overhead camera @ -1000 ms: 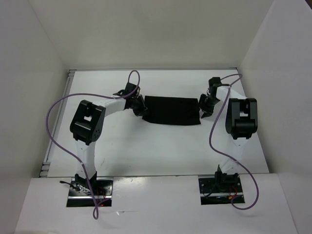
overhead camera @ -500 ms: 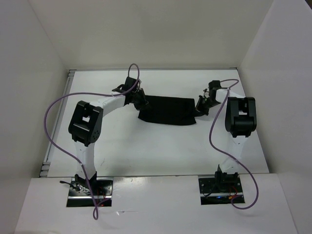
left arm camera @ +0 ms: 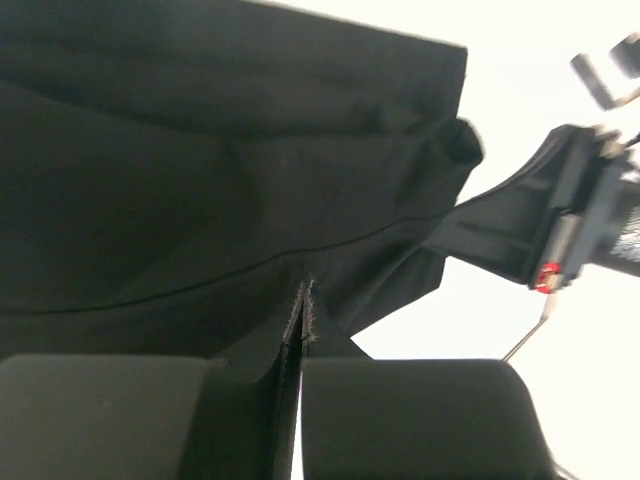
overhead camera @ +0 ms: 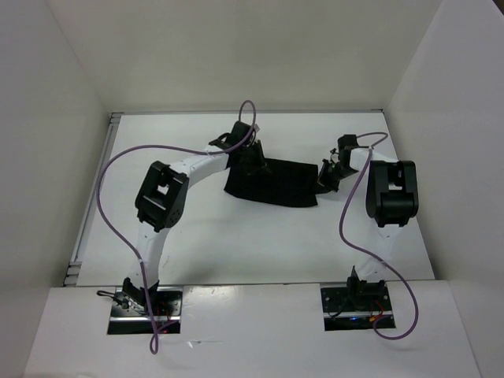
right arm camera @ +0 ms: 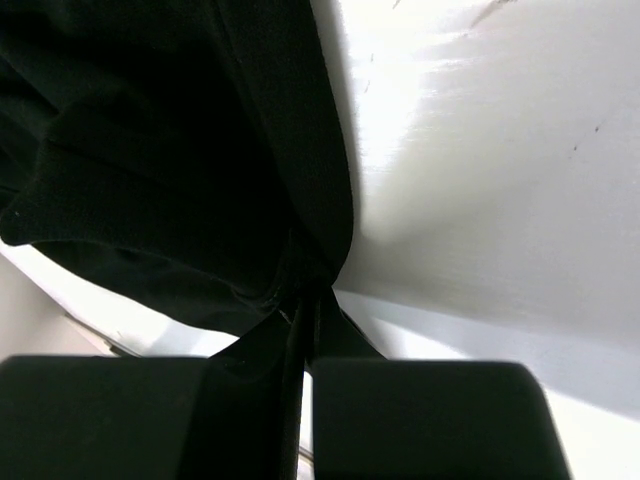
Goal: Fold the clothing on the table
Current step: Fold the skirt
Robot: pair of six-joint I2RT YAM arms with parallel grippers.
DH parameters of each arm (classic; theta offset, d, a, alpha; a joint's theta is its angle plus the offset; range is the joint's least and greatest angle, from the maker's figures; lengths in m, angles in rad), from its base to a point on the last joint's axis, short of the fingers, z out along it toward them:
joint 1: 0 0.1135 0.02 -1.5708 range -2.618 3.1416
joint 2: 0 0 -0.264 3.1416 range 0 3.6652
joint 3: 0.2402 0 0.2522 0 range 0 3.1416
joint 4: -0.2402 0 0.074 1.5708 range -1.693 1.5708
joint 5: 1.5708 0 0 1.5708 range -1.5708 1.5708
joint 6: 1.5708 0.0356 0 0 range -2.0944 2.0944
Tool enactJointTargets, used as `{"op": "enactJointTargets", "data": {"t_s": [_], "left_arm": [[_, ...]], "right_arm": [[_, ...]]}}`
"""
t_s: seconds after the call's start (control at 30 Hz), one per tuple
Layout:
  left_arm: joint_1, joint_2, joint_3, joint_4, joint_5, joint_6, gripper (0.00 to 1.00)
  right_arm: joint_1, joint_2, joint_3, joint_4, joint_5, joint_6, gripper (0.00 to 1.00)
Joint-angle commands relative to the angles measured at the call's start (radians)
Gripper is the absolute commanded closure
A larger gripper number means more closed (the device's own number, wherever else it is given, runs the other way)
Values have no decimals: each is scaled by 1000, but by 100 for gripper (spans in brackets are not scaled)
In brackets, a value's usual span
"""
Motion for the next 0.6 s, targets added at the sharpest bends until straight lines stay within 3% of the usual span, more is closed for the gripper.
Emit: {"op": "enactJointTargets", "data": {"t_s": [0.0, 0.33, 0.57], "left_arm": [[-21, 38, 60, -45, -15, 16, 100], [-39, 99, 36, -133, -123, 7, 100], [-64, 120, 50, -171, -160, 16, 100]], "right_arm": [[0, -53, -27, 10, 32, -4, 100], [9, -72, -28, 10, 32, 5, 100], [18, -187, -28, -24, 43, 14, 100]]}}
